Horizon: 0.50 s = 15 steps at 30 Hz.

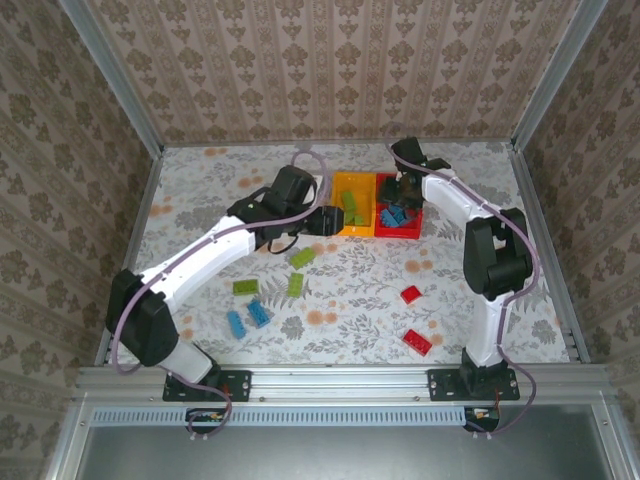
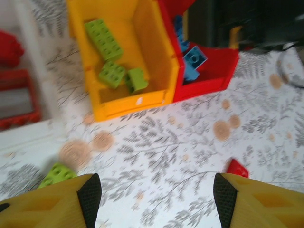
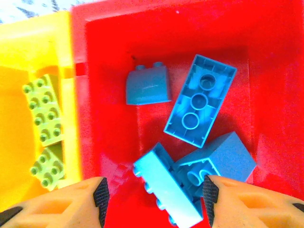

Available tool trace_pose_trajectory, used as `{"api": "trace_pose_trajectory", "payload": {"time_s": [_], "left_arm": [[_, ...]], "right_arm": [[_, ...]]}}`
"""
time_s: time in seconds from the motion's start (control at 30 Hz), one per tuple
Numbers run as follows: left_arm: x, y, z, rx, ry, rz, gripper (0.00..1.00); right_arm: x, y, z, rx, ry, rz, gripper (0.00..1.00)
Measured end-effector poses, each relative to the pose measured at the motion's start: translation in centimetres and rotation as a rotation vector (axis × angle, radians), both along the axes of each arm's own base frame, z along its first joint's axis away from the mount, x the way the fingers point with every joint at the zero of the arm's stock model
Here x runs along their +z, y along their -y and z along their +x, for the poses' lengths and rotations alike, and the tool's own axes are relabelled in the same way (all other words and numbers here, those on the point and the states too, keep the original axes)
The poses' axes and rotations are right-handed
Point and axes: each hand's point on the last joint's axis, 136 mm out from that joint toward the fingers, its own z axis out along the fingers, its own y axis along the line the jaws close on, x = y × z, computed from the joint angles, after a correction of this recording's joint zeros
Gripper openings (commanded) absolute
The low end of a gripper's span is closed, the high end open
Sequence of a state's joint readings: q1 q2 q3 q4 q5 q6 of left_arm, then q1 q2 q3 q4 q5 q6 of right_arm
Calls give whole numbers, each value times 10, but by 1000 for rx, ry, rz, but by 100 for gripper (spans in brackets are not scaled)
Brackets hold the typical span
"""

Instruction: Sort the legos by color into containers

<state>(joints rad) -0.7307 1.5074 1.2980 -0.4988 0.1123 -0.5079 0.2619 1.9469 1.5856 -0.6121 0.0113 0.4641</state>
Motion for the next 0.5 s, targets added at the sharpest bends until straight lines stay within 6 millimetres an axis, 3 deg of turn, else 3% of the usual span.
{"api": "trace_pose_trajectory", "payload": {"time_s": [0.17, 0.3, 0.43, 0.5], "left_arm": [[-11, -43, -13, 69, -28, 77, 69], [-32, -67, -20, 59, -58, 182, 71], [-70, -75, -26, -43, -98, 328, 75], [-92, -76, -25, -99, -121, 394, 76]], "right_arm": [[55, -17, -30, 60, 141, 8, 61], [88, -58, -78, 234, 315, 72, 69], [73, -105, -147, 452, 356, 171, 75], [58, -110, -166, 492, 329, 195, 78]]}}
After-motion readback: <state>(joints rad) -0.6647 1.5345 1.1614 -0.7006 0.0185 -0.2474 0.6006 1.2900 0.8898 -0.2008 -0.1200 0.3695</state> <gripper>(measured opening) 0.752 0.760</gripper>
